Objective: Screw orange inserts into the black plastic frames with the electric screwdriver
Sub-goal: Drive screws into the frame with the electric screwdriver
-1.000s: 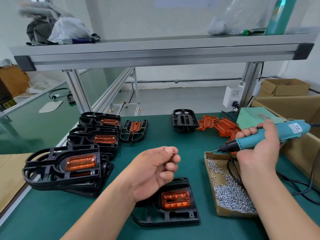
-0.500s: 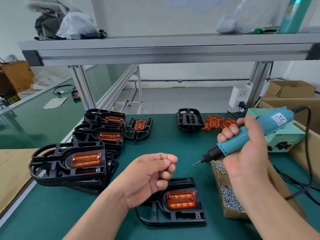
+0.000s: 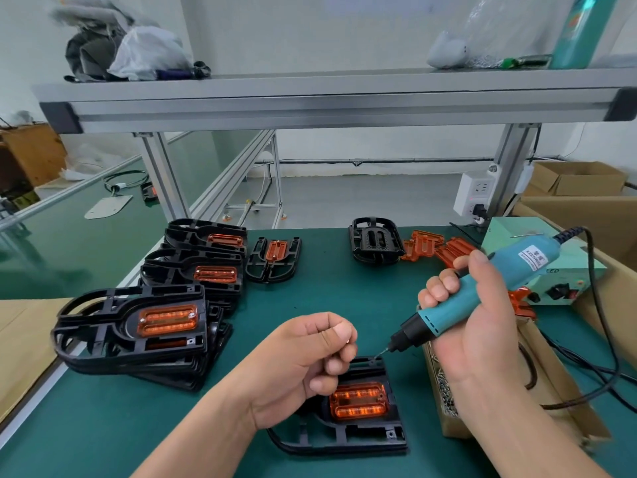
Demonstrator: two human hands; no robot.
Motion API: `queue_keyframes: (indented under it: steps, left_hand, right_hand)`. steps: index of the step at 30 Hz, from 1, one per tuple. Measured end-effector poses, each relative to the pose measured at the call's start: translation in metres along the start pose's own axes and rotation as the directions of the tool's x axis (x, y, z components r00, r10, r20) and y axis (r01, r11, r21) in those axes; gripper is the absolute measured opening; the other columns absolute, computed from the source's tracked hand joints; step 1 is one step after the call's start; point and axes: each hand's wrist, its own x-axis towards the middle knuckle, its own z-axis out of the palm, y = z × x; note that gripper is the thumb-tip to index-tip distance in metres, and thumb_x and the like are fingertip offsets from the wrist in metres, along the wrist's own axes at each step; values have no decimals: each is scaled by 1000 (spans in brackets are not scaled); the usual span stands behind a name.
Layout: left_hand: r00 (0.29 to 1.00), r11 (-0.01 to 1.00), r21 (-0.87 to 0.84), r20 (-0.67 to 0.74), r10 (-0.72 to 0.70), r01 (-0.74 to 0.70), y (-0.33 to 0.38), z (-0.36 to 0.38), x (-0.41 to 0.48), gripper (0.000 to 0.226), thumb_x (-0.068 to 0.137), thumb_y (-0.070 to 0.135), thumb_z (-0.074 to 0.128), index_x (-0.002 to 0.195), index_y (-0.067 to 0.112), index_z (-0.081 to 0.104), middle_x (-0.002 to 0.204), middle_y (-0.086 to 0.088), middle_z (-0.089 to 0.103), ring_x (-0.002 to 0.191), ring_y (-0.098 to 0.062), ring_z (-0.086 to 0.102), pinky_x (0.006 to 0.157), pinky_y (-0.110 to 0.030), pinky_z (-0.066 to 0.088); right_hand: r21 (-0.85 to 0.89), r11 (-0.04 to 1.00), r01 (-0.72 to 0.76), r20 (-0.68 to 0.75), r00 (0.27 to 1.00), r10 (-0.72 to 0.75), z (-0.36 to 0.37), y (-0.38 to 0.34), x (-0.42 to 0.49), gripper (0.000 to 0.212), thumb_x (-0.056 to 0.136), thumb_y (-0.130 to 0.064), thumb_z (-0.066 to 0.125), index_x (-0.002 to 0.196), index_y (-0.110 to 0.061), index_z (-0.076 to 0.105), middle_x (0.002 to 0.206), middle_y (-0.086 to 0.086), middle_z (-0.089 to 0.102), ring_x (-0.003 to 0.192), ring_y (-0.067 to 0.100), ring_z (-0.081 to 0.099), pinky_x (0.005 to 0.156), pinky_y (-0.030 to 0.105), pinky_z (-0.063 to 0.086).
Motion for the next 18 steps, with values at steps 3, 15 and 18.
queue_keyframes:
  steps: [3, 15, 18]
  left_hand:
    - [1000, 999, -26, 15, -19, 20, 0, 1, 1, 10, 102, 19, 66, 104, 9, 69, 90, -6, 58, 71, -12, 46, 53, -19, 36]
    - [997, 991, -108, 45, -70, 74, 1, 2, 1, 17, 94, 3, 66, 110, 2, 72, 93, -10, 60, 74, -14, 50, 54, -20, 38]
    - [999, 998, -49, 9, -42, 42, 0, 4, 0, 16, 91, 3, 69, 107, 4, 73, 91, -9, 60, 73, -13, 50, 53, -19, 36]
  right_hand:
    - [-11, 1000, -8, -1, 1000, 8, 0, -1, -1, 18, 102, -32, 65, 90, -19, 60, 73, -1, 48, 62, 13, 48, 59, 26, 49]
    - [-6, 1000, -1, -4, 1000, 1, 0, -3, -1, 18, 103, -32, 62, 90, -19, 61, 73, -2, 48, 62, 12, 47, 59, 25, 48]
    - [21, 1000, 10, 14, 1000, -10, 3, -7, -2, 18, 103, -31, 61, 91, -18, 59, 73, -2, 47, 63, 12, 46, 59, 24, 47]
